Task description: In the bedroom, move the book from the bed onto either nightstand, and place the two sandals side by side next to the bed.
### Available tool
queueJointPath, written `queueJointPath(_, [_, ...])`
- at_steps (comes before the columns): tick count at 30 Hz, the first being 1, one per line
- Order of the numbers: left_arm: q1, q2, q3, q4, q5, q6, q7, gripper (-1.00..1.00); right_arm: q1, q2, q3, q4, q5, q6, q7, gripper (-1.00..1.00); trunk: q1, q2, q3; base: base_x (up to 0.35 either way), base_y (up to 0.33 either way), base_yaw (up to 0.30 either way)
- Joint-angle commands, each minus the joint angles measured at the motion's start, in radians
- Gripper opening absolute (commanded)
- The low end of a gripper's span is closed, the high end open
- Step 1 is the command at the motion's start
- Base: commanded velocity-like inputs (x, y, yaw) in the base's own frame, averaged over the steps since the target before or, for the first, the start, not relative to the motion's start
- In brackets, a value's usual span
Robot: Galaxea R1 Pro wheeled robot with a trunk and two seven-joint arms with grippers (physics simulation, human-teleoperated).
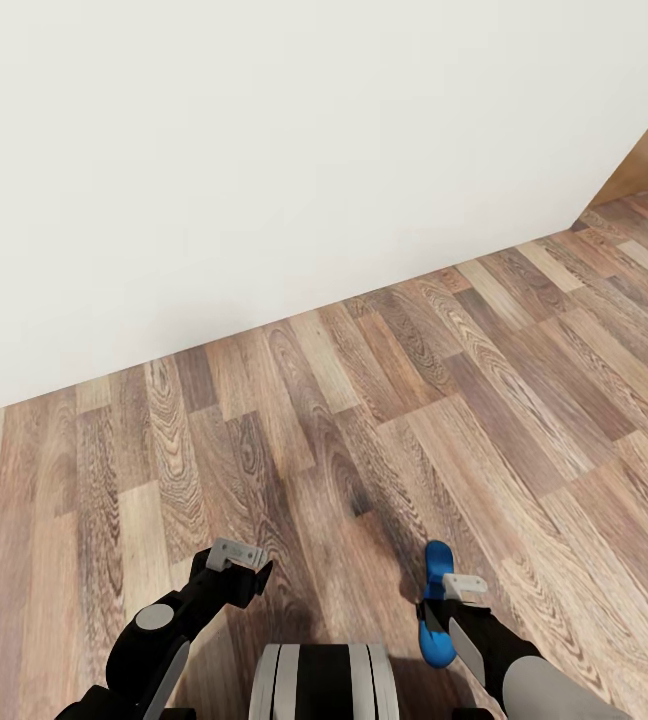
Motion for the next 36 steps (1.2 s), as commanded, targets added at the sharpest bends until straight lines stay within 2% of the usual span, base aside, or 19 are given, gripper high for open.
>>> queueJointPath(1, [0.000,0.001,-0.001,-0.001,0.003,0.005,-0.001,1.00,0.000,0.001,-0.008,-0.002,0.001,0.005,-0.001,1.00,0.000,0.000,-0.001,0.000,0.000,0.000])
queueJointPath(15, [0.000,0.001,-0.001,-0.001,0.003,0.005,-0.001,1.00,0.000,0.000,-0.007,-0.002,0.001,0.005,-0.001,1.00,0.000,0.000,-0.001,0.000,0.000,0.000])
queueJointPath(16, [0.000,0.001,-0.001,-0.001,0.003,0.005,-0.001,1.00,0.000,0.001,-0.007,-0.002,0.001,0.005,-0.001,-1.00,0.000,0.000,-0.001,0.000,0.000,0.000])
queueJointPath(36, [0.000,0.001,0.000,-0.001,0.003,0.005,-0.001,1.00,0.000,0.000,-0.007,-0.002,0.001,0.005,-0.001,-1.00,0.000,0.000,-0.001,0.000,0.000,0.000])
